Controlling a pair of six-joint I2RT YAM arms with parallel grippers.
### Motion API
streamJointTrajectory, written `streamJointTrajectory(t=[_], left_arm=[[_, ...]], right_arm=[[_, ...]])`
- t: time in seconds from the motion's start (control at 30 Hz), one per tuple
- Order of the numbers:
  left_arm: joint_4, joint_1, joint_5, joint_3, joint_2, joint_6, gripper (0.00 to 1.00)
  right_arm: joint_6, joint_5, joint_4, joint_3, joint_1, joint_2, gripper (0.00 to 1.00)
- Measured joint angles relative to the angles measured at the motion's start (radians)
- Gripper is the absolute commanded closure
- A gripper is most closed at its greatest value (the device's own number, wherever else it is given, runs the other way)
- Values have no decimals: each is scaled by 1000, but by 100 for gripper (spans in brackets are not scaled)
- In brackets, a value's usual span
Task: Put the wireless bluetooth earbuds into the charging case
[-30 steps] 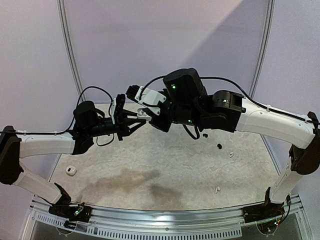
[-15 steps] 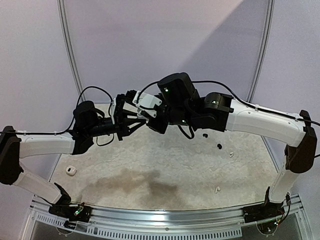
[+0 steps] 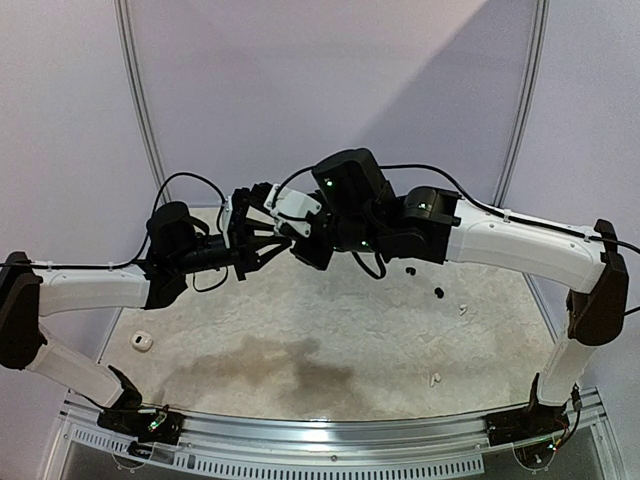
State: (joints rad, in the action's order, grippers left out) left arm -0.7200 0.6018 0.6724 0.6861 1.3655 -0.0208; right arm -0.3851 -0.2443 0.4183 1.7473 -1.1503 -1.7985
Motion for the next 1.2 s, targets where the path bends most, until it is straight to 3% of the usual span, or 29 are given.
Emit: streamJointTrajectory(t=[1.2], left_arm=[[0,0,9,0,0,10,100]], right_arm=[[-40,53,-35,28,32,-13,98]])
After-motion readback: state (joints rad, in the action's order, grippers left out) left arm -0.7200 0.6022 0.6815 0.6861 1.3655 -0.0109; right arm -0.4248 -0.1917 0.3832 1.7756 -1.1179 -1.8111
